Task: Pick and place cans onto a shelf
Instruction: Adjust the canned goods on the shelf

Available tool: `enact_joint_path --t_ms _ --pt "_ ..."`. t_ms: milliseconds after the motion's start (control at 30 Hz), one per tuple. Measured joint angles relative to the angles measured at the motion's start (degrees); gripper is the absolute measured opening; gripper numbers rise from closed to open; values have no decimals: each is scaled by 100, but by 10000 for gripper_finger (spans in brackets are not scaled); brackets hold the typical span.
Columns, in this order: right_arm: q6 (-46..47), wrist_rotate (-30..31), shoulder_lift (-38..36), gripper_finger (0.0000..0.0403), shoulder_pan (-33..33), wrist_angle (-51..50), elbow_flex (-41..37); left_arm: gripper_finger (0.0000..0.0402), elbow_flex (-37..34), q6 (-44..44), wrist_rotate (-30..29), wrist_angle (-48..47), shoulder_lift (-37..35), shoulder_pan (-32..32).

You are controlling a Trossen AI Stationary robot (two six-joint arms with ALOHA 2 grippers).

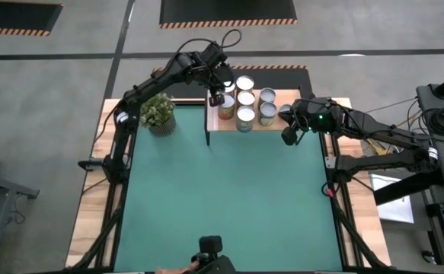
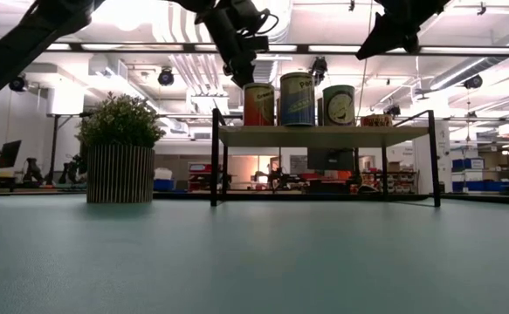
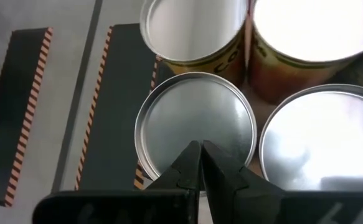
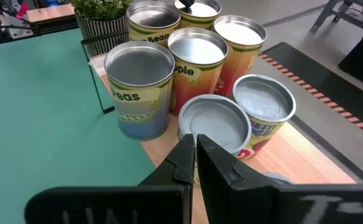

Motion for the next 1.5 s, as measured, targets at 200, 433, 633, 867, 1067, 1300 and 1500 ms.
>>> enact_joint_path --t_ms 200,433,633,867,1067,1300,1500 --pt "-2 0 0 9 1 1 4 0 0 -62 1 -91 0 -99" --pt "-2 0 0 9 -2 1 4 0 7 -181 0 -176 0 -144" --pt "-2 0 0 9 1 -1 4 0 11 -310 -2 -257 -2 -172" --pt "-2 0 0 9 1 1 4 0 11 -460 -5 -348 -12 -207" --pt "-4 0 0 9 -2 1 4 0 11 -539 -13 -444 -20 -285" --pt "-2 -2 0 9 -2 -1 4 0 11 -599 -13 -501 -35 -341" --pt "-5 -47 0 9 -2 1 4 0 7 -632 -13 -564 -61 -396"
